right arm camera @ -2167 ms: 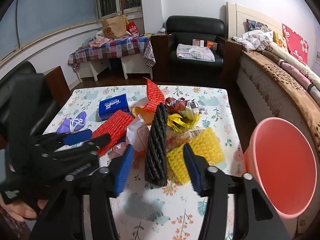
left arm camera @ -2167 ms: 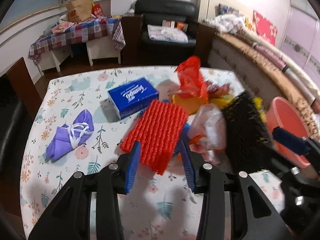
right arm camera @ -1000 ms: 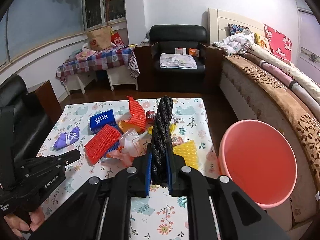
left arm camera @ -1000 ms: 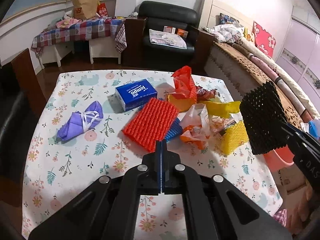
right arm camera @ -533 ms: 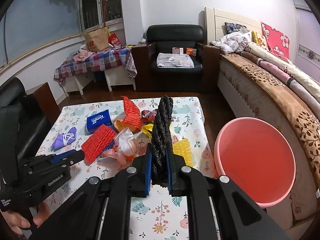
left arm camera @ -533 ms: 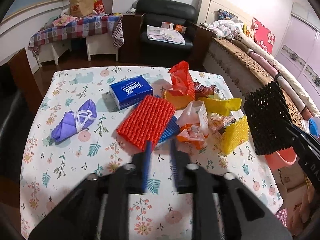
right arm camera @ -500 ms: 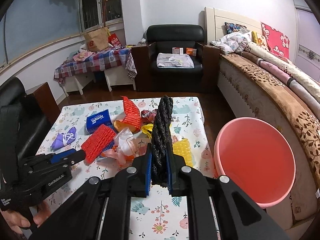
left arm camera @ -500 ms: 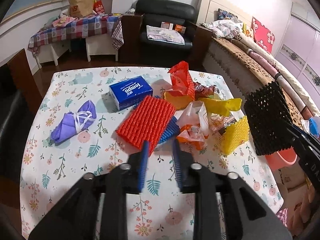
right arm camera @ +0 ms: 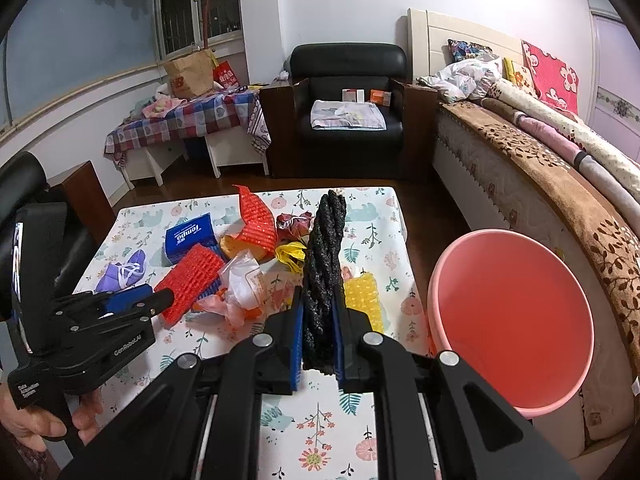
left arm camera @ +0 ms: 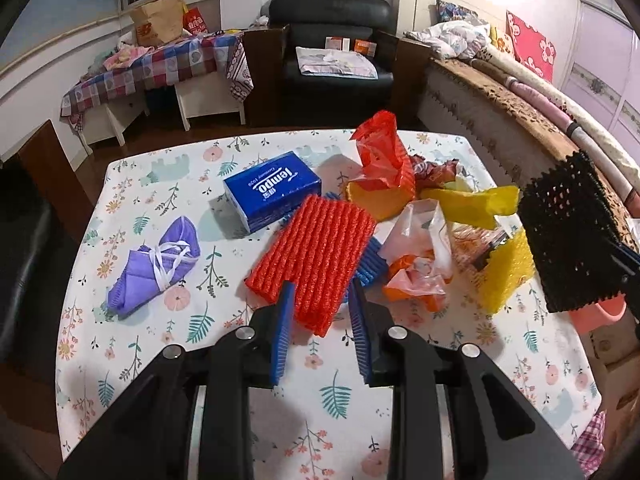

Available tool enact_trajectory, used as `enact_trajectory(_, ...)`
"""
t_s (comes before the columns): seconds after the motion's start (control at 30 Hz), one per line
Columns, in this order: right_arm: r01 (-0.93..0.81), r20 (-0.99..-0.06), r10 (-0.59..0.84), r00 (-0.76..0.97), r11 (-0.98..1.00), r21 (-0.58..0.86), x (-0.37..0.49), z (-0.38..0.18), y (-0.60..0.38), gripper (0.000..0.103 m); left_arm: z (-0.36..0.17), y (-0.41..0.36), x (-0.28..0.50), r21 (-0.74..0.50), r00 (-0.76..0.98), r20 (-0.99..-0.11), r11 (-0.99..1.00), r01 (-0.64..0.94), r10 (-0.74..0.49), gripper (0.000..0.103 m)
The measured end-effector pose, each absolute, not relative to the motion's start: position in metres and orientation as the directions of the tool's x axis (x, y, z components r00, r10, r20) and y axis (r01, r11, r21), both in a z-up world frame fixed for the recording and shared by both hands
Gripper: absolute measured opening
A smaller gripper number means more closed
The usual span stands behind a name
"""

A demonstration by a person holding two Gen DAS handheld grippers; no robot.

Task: Collect trash
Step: 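Lift the black sleeve with the right tool while the left tool grasps the red mesh sleeve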

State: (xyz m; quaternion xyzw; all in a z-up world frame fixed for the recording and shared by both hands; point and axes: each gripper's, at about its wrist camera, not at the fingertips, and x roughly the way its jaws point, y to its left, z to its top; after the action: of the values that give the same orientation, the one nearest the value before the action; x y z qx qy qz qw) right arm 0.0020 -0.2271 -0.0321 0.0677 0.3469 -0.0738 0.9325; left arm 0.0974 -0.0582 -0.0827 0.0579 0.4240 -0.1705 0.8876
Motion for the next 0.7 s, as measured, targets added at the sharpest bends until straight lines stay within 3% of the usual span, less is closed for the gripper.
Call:
enact_trajectory(0.27, 0.183, -0.667, -0.069, 0.742, 0.978, 0.102, -0.001, -0.035, -0.239, 0.012, -0.082, -0.039, 0.101, -0.065, 0.571, -0.776, 0.934, 0.351, -0.269, 0.028)
enact_trajectory(0.5, 0.178, -0.688, 0.016, 0.726, 0.961, 0.21, -0.005, -0.046, -0.259, 0.012, -0.088, -0.042, 0.109, -0.1, 0.541, -0.79, 0.93, 0.355, -0.291, 0.028)
enact_trajectory(0.7, 0.116, -0.657, 0.094, 0.748, 0.956, 0.269, -0.005, -0.044, -0.257, 0.012, -0.106, -0.059, 0.115, -0.038, 0.521, -0.817, 0.925, 0.377, -0.246, 0.028)
